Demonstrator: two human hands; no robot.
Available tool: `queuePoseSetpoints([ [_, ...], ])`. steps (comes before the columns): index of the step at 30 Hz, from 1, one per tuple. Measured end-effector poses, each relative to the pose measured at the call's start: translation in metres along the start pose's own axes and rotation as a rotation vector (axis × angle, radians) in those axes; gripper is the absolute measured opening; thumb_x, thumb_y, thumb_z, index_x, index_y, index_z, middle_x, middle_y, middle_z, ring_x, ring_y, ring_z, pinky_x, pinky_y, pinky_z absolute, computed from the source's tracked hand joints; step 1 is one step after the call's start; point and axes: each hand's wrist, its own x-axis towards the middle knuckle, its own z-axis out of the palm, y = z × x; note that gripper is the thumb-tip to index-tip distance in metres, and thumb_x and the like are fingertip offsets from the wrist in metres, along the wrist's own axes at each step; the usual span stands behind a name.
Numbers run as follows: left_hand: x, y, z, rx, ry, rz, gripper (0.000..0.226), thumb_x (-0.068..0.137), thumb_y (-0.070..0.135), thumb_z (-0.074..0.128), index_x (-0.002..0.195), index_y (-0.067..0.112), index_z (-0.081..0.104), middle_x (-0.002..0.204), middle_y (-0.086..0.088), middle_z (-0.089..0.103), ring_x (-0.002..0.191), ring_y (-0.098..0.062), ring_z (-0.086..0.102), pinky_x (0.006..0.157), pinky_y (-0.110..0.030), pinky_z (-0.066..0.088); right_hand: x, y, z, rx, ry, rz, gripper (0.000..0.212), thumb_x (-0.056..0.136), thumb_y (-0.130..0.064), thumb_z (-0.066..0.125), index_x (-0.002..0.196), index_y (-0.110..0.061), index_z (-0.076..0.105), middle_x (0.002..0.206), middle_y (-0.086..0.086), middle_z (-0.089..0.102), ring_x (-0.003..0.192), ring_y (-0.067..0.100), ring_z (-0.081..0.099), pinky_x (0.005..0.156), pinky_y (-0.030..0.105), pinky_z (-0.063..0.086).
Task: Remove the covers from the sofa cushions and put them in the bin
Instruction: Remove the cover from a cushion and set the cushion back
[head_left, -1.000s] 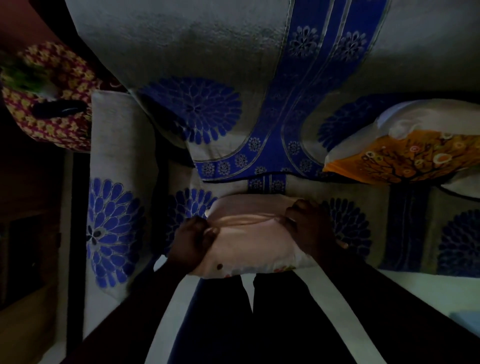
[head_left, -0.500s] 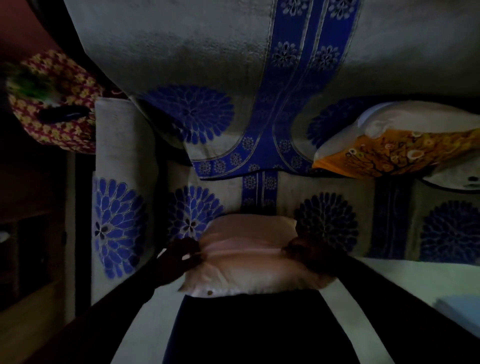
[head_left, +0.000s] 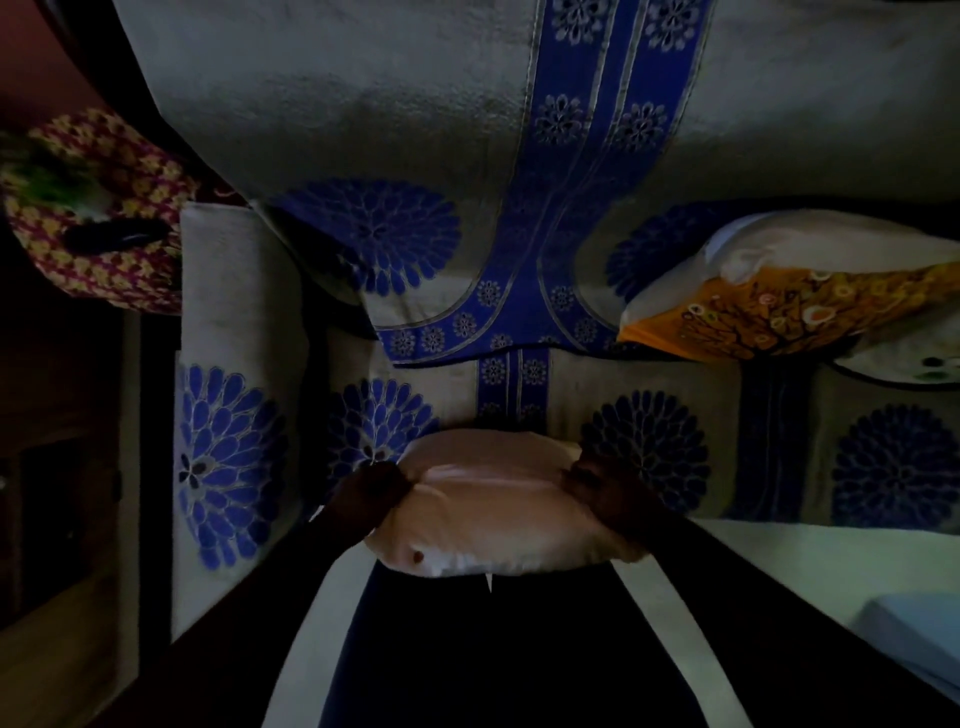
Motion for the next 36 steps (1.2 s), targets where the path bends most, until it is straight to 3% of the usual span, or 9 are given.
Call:
queuePoseSetpoints([
  [3, -0.015, -0.02, -0.009, 0.226, -0.081, 0.278, 0.059, 0.073, 0.09, 0.051, 0.099, 0.039, 0.065, 0.106, 0.009, 0.058, 0.102, -0.013, 0.058, 0.094, -0.031, 0.044, 0.003, -0.001, -0.028, -0.076, -0.315, -0.083, 0.019, 0.088, -0.039, 0.076, 0.091, -0.024, 0.066, 0.084, -0.014, 0.057, 0.078, -0.006, 0.055, 0.073, 0.024, 0.043],
  [6, -0.021, -0.01, -0.013, 0.135, -0.022, 0.578, 0.069, 0.085, 0.076, 0.055, 0.107, 0.012, 0.068, 0.112, -0.002, 0.058, 0.102, -0.013, 0.055, 0.093, -0.03, 0.044, 0.012, -0.006, -0.034, -0.049, -0.264, -0.147, 0.041, 0.082, -0.052, 0.077, 0.085, -0.012, 0.067, 0.079, -0.004, 0.059, 0.074, 0.002, 0.058, 0.064, 0.02, 0.039],
  [11, -0.055, -0.002, -0.014, 0.215, -0.026, 0.41, 0.106, 0.065, 0.097, 0.044, 0.146, 0.03, 0.04, 0.148, 0.009, 0.033, 0.134, -0.009, 0.034, 0.113, -0.039, 0.036, -0.02, 0.005, -0.021, -0.046, 0.085, -0.056, 0.079, 0.075, -0.093, 0.037, 0.097, -0.021, 0.063, 0.097, 0.004, 0.059, 0.088, 0.018, 0.057, 0.075, 0.036, 0.045],
  [14, -0.085, -0.005, -0.01, 0.259, -0.021, 0.356, 0.114, 0.063, 0.089, 0.061, 0.155, 0.037, 0.017, 0.157, 0.014, 0.016, 0.136, -0.008, 0.024, 0.11, -0.043, 0.038, -0.056, 0.009, -0.024, -0.058, 0.149, 0.027, 0.066, 0.078, -0.077, 0.059, 0.123, -0.029, 0.057, 0.123, -0.008, 0.051, 0.106, 0.009, 0.051, 0.084, 0.027, 0.041],
  [19, -0.114, 0.014, -0.021, 0.533, 0.085, 0.456, 0.072, 0.089, 0.061, 0.056, 0.145, 0.018, 0.045, 0.146, 0.0, 0.045, 0.122, -0.025, 0.059, 0.095, -0.033, 0.048, -0.103, 0.032, -0.041, -0.349, -0.069, -0.039, 0.081, 0.088, -0.05, 0.072, 0.155, -0.027, 0.034, 0.157, -0.009, 0.032, 0.142, 0.011, 0.032, 0.113, 0.023, 0.03],
  [23, -0.131, 0.041, -0.046, 0.7, 0.12, 0.43, 0.034, 0.103, 0.037, 0.05, 0.133, 0.024, 0.063, 0.131, -0.006, 0.064, 0.113, -0.027, 0.065, 0.092, -0.035, 0.051, -0.114, 0.013, -0.062, -0.555, 0.239, -0.083, 0.057, 0.103, -0.057, 0.039, 0.115, -0.013, 0.073, 0.116, 0.004, 0.071, 0.106, 0.019, 0.068, 0.083, 0.026, 0.053],
  [28, -0.142, 0.073, -0.086, 0.583, 0.422, 0.437, 0.02, 0.07, -0.006, 0.083, 0.086, 0.005, 0.079, 0.06, -0.019, 0.067, 0.046, -0.033, 0.066, 0.04, -0.04, 0.053, -0.089, -0.02, -0.096, -0.502, 0.251, -0.103, 0.025, 0.105, -0.026, 0.048, 0.125, -0.019, 0.063, 0.129, 0.01, 0.056, 0.115, 0.033, 0.056, 0.078, 0.036, 0.039],
  [32, -0.115, 0.081, -0.11, 0.361, 0.428, 0.393, 0.021, 0.097, 0.016, 0.064, 0.116, 0.02, 0.073, 0.103, -0.014, 0.074, 0.094, -0.032, 0.071, 0.076, -0.035, 0.052, -0.058, -0.043, -0.113, -0.33, 0.39, -0.185, 0.012, 0.104, -0.034, 0.046, 0.102, -0.027, 0.055, 0.097, 0.003, 0.059, 0.083, 0.03, 0.059, 0.068, 0.045, 0.048],
  [36, -0.083, 0.094, -0.127, 0.053, 0.479, 0.357, 0.016, 0.1, 0.02, 0.059, 0.111, 0.017, 0.07, 0.085, 0.002, 0.066, 0.076, -0.016, 0.065, 0.063, -0.019, 0.038, -0.017, -0.066, -0.131, -0.306, 0.457, -0.219, 0.01, 0.104, -0.029, 0.048, 0.095, -0.029, 0.053, 0.083, 0.001, 0.059, 0.073, 0.025, 0.056, 0.063, 0.044, 0.046],
])
